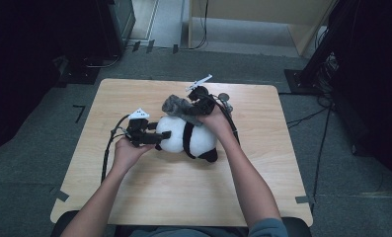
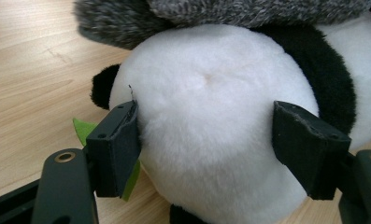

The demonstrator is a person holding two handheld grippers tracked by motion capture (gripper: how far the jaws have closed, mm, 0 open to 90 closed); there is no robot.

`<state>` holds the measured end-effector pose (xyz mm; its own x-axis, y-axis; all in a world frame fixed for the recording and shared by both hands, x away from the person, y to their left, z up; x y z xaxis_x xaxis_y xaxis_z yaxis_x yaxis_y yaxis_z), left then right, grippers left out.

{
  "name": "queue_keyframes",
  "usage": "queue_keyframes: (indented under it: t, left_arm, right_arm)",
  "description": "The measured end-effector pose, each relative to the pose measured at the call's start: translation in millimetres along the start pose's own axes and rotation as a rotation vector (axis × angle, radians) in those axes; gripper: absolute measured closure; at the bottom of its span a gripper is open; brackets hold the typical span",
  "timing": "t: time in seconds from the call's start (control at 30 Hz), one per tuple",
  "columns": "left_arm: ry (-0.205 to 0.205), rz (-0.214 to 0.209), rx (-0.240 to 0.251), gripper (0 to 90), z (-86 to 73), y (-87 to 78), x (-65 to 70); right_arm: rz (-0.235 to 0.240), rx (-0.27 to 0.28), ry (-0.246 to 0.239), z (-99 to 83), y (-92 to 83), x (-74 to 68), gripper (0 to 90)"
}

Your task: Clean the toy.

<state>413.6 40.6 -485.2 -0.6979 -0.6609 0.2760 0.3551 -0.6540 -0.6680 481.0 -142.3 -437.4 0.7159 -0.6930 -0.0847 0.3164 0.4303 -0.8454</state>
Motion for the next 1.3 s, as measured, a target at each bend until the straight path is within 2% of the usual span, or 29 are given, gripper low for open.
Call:
queue_keyframes:
  t: [0.43, 0.63, 0.87, 0.93, 1.17, 1.3]
  left_arm:
    - [-0.003, -0.003, -0.001, 26.2, -0.5, 0.2, -0.1]
    - [-0.011, -0.010, 0.003, 26.2, -0.6, 0.6, -0.8]
    - [-0.012, -0.009, 0.001, 26.3, -0.8, 0.9, -0.3]
    - [-0.012, -0.008, 0.000, 26.3, -0.9, 0.8, -0.4]
    - [-0.015, -0.011, -0.001, 26.5, -1.1, 0.8, -0.8]
    - [-0.015, -0.011, -0.001, 26.5, -1.3, 0.7, -0.9]
  right_arm:
    - [-0.009, -0.009, 0.042, -24.9, -21.3, 26.3, 74.4]
    - [-0.023, -0.017, 0.047, -35.2, -32.5, 35.1, 74.4]
    - [-0.015, 0.018, 0.069, -52.3, -40.6, 43.5, 74.1]
    - [-0.013, 0.011, 0.081, -55.5, -42.8, 46.3, 74.1]
    - [-0.045, -0.008, 0.103, -65.9, -51.1, 58.1, 74.5]
    - [-0.062, 0.025, 0.106, -65.8, -57.8, 61.3, 74.5]
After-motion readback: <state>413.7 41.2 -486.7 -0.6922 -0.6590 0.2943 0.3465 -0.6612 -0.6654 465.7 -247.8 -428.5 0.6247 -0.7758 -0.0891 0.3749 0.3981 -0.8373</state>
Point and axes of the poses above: each handheld gripper's, and its own axes: y roughly forward along the jaws, z roughly out of its top, x roughly to its right, the point moved 5 cm from there along y, roughly forward along the jaws, and after that the axes turned 8 degrees about -x, right-handed, at the moved point
